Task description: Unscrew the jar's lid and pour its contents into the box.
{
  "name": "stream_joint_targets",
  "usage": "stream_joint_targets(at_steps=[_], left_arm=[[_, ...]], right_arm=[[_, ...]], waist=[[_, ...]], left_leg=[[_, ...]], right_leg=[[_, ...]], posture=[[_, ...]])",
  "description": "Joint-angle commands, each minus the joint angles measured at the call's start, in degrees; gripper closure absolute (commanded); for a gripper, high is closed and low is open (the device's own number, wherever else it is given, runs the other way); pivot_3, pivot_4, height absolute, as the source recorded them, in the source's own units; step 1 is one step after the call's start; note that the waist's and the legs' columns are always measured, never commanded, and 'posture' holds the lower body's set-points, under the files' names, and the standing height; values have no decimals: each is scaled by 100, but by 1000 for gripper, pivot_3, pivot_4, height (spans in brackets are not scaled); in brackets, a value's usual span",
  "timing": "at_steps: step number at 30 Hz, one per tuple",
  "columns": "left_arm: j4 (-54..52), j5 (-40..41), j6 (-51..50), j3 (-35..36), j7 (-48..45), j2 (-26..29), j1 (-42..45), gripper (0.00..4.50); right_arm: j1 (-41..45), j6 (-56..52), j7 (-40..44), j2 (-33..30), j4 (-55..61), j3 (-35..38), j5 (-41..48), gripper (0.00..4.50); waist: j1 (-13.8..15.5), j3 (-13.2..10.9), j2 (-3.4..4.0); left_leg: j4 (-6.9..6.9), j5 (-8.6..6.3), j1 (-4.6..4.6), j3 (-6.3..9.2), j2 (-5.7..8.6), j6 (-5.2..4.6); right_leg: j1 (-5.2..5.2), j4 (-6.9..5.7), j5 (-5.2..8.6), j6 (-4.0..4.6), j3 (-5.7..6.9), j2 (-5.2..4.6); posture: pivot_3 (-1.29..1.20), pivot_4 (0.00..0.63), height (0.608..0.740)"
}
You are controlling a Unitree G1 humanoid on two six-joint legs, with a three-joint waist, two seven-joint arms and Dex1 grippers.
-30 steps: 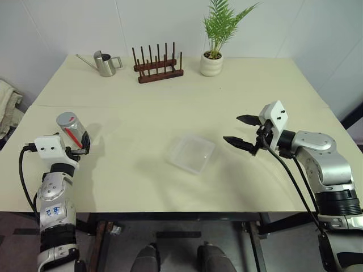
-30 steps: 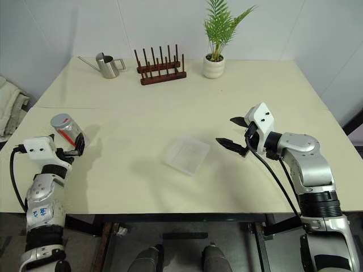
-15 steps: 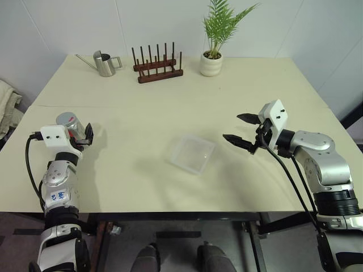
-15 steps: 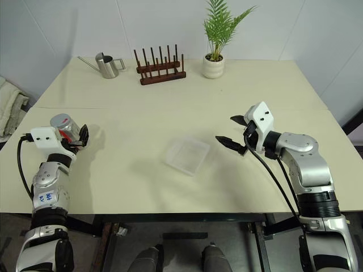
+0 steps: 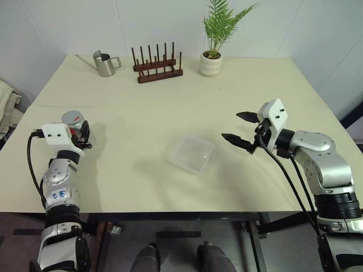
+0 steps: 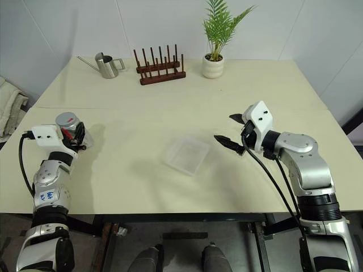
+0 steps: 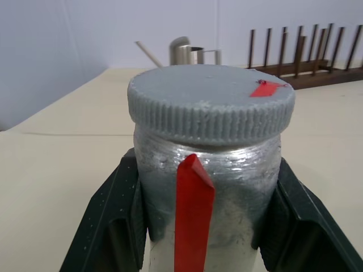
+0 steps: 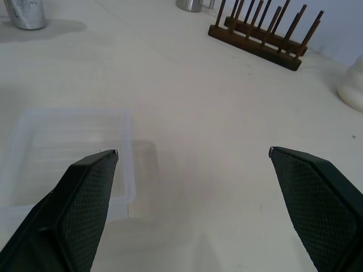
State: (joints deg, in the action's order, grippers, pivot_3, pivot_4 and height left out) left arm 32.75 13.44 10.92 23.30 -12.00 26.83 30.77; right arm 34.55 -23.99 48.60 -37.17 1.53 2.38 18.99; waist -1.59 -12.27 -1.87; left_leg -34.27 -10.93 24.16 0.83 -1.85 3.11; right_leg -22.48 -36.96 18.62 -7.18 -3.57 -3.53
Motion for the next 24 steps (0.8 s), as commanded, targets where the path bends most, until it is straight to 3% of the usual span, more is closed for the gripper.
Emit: stream_joint_targets(at_steps=[1,10,18,24], left_arm=[[-830,409,-308,-172,-575,-10,45,2497],[-2309,738,-1287,-1181,-2261,106,-208,2497],[-2334,1008,-1806,-1756,-3470,37,571,2497],[-2398,1363,-2200,-1953,-4175,-116,919,2497]], right_arm=[[130,-166,-263,147,499,45,86,0],[143,-1332,-1509,948,1999,16,279,0],[426,-2577,-2817,2091,3271,-330,570,0],[613,-3005,-3462,2693,3474,-623,523,0]], waist=[[2,0,0],[-10,0,1],[-3,0,2],[-21,0,2]], left_leg=[[0,0,0,0,0,0],[9,1,1,0,-3,2],[8,5,3,4,-1,1],[16,4,5,5,-2,0]], right_leg=[[0,-1,0,0,0,0],[-5,-1,1,2,-2,2],[-6,-3,1,6,0,1],[-10,2,2,8,0,2]], posture=[[0,150,740],[0,150,740],[0,150,740],[0,150,740]])
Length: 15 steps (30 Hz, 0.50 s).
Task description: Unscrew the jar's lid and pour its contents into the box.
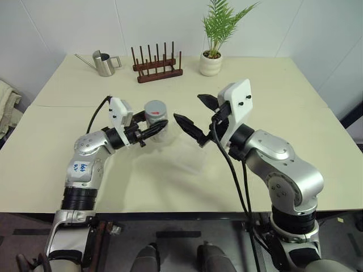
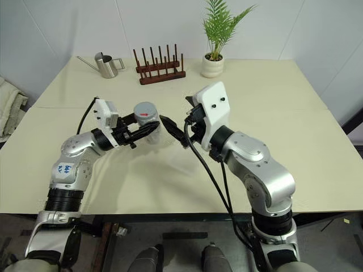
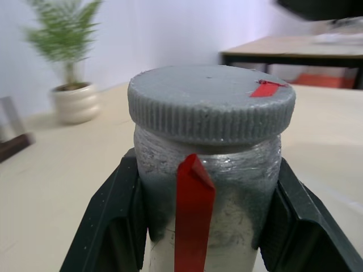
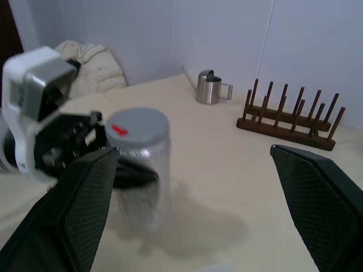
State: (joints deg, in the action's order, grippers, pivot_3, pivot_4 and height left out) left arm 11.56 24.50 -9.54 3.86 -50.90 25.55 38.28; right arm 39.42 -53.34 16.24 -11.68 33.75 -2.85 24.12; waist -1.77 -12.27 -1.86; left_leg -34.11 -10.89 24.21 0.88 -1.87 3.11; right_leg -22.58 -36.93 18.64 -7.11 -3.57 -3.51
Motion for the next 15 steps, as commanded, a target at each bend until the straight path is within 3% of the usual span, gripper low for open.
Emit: stream_joint_targets(at_steps=[1,15], left_arm=[[-305,311,-225,-30,-392,11,190,2497],[-457,217,-598,-276,-959,120,311,2497]], right_arm=[[152,-76,-293,207,237,-149,-21,0],[126,46,-494,518,-41,-686,-301,0]], waist=[[-4,0,0],[-3,0,1]], left_leg=[[0,0,0,0,0,0],[4,0,1,2,0,-1]], right_leg=[[-1,-1,0,1,0,0],[-3,0,3,4,1,1]], posture=[[0,150,740],[0,150,740]])
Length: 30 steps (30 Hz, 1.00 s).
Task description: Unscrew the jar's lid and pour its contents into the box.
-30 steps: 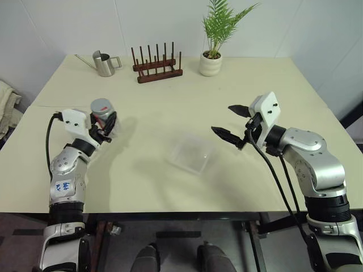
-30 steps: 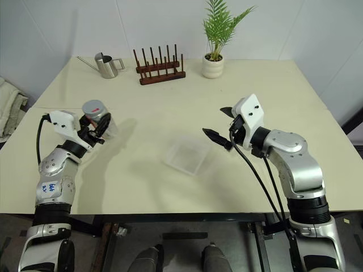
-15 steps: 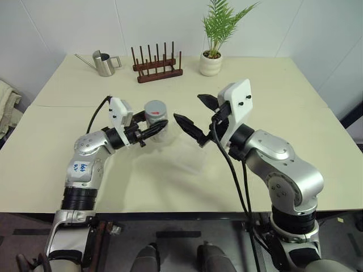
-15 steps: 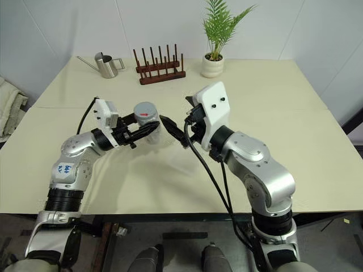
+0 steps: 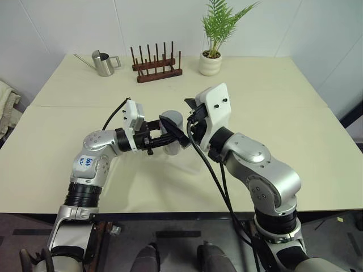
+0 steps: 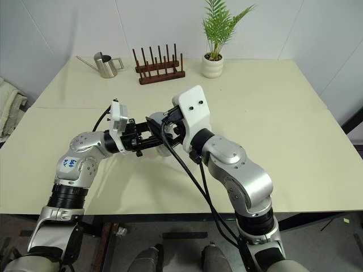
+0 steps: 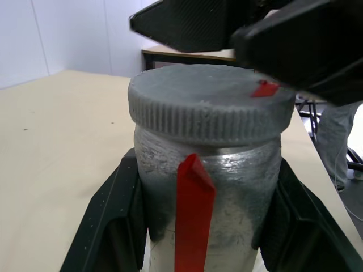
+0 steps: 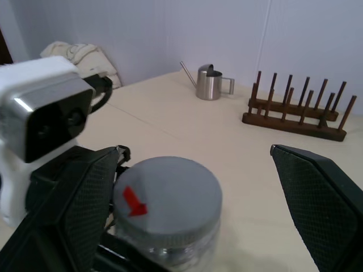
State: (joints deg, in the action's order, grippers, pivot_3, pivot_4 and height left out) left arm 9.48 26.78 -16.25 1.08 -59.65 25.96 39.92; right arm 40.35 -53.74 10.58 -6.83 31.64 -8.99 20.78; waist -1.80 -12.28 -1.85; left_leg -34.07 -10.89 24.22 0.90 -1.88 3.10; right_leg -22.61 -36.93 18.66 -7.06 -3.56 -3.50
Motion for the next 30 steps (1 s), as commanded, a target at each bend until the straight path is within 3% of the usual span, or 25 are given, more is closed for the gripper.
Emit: stream_joint_targets(at_steps=[1,18,21,25,30], left_arm=[[-238,-30,96,3,-88,75,154,2497],[-271,-91,206,14,-67,37,209,2497],[-256,-106,237,24,-53,17,228,2497],[-253,-109,248,33,-56,16,239,2497],[-320,35,110,46,-188,38,197,2497]], right_arm=[[18,85,88,26,174,-85,38,0],[-59,131,185,29,8,-77,43,0],[-77,121,270,30,4,-64,129,615],[-49,118,269,49,1,-38,143,1908],[21,176,412,70,33,20,274,1941]], waist=[[0,0,0],[1,0,0],[2,0,0],[0,0,0],[0,0,0]], left_leg=[[1,0,0,0,0,0],[3,0,1,1,0,0],[3,0,1,1,0,0],[4,0,2,1,0,0],[6,0,2,1,0,0]], right_leg=[[0,0,0,0,0,0],[-1,4,1,2,1,-1],[-1,4,1,2,1,0],[-1,5,1,2,1,-1],[-2,6,2,2,1,0]], posture=[[0,150,740],[0,150,740],[0,150,740],[0,150,740],[0,150,740]])
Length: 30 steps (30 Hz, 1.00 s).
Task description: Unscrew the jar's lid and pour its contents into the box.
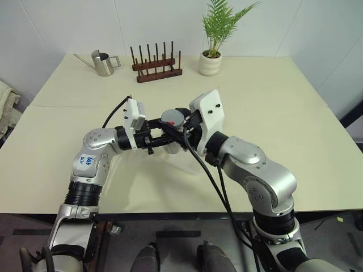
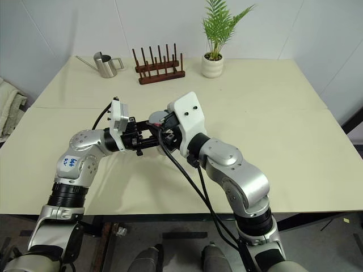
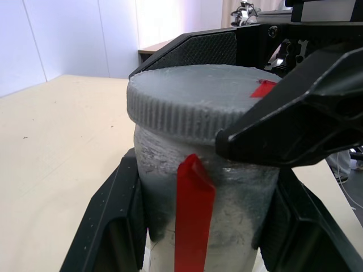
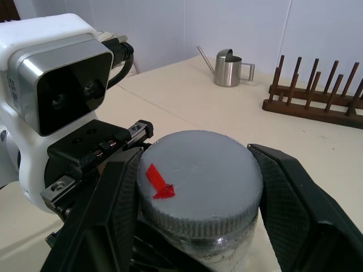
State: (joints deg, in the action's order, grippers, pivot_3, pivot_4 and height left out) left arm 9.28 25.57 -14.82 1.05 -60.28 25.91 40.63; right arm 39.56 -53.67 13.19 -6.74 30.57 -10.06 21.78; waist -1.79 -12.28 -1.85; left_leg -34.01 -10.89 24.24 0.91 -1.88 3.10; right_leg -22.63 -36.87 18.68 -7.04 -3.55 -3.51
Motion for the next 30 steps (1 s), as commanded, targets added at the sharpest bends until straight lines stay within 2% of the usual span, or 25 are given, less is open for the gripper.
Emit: stream_joint_targets(at_steps=[1,6,11,19,30], left_arm=[[-312,196,-75,55,-160,44,121,2497],[-388,437,-338,47,-521,131,133,2497],[-155,438,-314,-20,-1158,374,263,2497],[60,481,-272,44,-1725,455,445,2497],[300,684,-135,176,-2028,356,564,2497]], right_arm=[[111,170,189,56,144,142,210,1941],[209,103,665,-54,233,266,618,1941],[217,54,1717,-670,353,219,1219,1941],[324,290,2559,-1119,215,263,1597,1941],[389,537,2992,-1205,65,285,1769,1941]], waist=[[0,0,0],[-6,0,0],[2,-1,1],[-9,-1,2],[-1,-2,2]], left_leg=[[0,0,0,0,0,0],[2,0,1,0,0,0],[6,0,1,1,0,-1],[10,-2,2,1,-3,-4],[10,-3,3,2,-2,-4]], right_leg=[[0,0,0,0,0,0],[0,3,0,0,1,0],[1,9,1,2,3,0],[-1,13,4,6,4,1],[-1,14,5,7,6,0]], posture=[[0,150,740],[0,150,740],[0,150,740],[0,150,740],[0,150,740]])
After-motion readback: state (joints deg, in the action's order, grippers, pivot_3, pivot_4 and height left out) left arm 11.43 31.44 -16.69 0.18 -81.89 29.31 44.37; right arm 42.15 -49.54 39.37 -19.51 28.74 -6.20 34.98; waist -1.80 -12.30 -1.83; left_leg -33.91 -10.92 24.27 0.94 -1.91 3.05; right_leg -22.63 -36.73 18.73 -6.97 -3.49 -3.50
